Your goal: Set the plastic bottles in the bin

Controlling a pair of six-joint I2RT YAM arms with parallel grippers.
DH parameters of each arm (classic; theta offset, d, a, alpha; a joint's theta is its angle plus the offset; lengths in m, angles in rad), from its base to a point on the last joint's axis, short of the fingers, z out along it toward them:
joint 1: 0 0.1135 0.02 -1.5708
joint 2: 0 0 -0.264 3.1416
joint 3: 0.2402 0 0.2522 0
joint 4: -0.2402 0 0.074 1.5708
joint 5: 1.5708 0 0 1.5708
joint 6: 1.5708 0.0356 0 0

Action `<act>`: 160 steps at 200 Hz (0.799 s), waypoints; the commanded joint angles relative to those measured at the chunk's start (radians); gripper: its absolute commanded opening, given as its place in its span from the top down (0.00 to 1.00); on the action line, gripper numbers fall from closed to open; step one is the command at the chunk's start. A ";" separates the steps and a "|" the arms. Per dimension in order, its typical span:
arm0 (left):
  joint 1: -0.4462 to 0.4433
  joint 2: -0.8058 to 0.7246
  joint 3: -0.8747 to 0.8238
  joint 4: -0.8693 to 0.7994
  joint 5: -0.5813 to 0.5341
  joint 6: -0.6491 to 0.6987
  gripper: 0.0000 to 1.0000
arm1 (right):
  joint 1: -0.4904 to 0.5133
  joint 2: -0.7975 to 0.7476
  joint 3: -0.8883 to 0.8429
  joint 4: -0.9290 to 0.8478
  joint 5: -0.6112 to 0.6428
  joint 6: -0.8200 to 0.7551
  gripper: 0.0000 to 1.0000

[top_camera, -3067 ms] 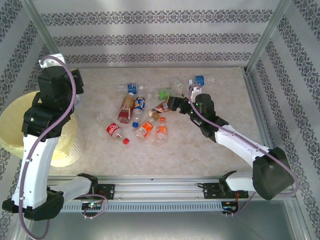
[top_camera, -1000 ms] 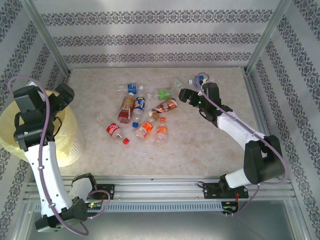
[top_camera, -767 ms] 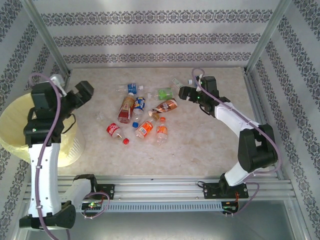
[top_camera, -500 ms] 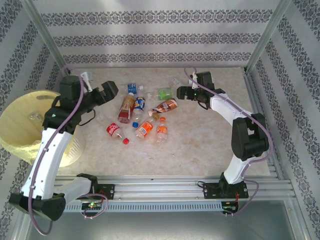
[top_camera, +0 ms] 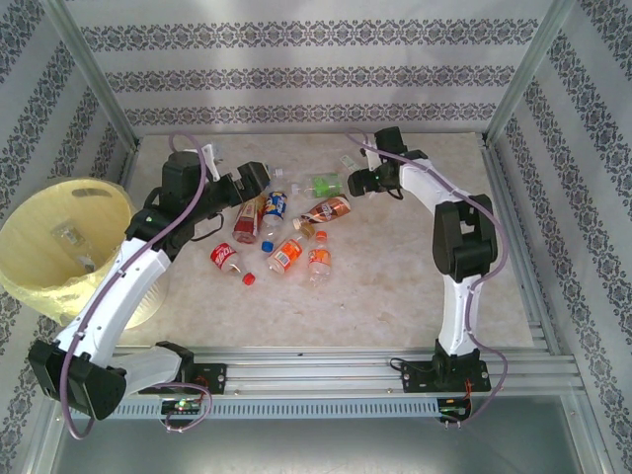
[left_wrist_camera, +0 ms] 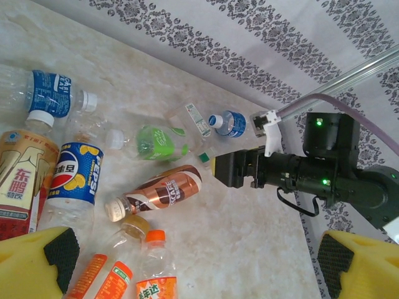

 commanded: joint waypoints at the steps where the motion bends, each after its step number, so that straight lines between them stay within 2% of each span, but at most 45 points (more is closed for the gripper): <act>1: -0.010 0.001 -0.010 0.082 0.000 -0.015 0.00 | -0.015 0.069 0.110 -0.123 0.040 -0.095 0.19; 79: -0.010 -0.062 -0.086 0.082 -0.153 0.036 0.00 | -0.029 0.321 0.465 -0.372 0.008 -0.239 0.30; 139: -0.011 -0.068 -0.120 0.149 -0.214 0.020 0.00 | -0.014 0.378 0.495 -0.366 0.042 -0.216 0.37; 160: -0.012 -0.053 -0.106 0.126 -0.203 0.028 0.00 | -0.013 0.371 0.483 -0.354 0.043 -0.213 0.44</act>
